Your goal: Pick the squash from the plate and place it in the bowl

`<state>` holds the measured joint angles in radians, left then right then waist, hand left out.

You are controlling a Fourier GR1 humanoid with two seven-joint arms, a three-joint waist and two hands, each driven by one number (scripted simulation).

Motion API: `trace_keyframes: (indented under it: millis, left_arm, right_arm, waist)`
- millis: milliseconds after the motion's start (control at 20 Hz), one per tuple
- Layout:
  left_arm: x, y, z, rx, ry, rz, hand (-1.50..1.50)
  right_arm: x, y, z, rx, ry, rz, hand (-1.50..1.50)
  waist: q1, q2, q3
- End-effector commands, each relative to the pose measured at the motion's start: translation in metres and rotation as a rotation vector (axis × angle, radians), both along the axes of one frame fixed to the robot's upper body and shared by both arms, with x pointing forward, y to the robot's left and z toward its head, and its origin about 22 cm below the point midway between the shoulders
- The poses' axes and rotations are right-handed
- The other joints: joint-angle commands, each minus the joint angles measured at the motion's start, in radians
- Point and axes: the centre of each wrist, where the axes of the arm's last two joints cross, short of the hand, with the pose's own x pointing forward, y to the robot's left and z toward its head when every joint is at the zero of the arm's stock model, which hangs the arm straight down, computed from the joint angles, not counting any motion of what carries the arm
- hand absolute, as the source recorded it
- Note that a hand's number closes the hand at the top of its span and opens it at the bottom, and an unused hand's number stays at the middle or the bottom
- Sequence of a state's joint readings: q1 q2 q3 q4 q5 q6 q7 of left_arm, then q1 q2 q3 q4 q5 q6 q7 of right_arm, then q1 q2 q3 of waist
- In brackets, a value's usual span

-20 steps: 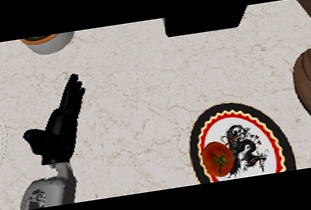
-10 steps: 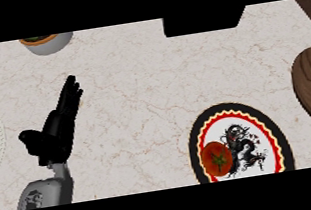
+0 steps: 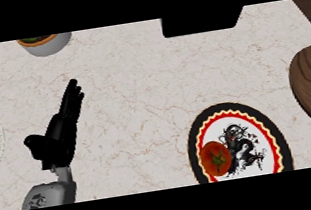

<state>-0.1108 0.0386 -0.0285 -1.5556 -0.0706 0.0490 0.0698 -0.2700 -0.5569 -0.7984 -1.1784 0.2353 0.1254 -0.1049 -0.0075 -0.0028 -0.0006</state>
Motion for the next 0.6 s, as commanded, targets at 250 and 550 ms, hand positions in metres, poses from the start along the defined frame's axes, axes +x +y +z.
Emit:
trace_keyframes:
  millis: [250, 550]
  left_arm:
    - [-0.012, 0.014, -0.004, 0.010, 0.003, 0.008, 0.00]
    - [0.008, -0.010, 0.010, 0.006, -0.008, 0.003, 0.00]
  right_arm:
    - [-0.077, -0.033, -0.007, 0.158, -0.078, 0.066, -1.50]
    - [-0.119, -0.021, -0.027, 0.172, -0.068, 0.150, -1.50]
  waist:
    - [0.000, 0.000, 0.000]
    - [-0.004, 0.001, 0.000]
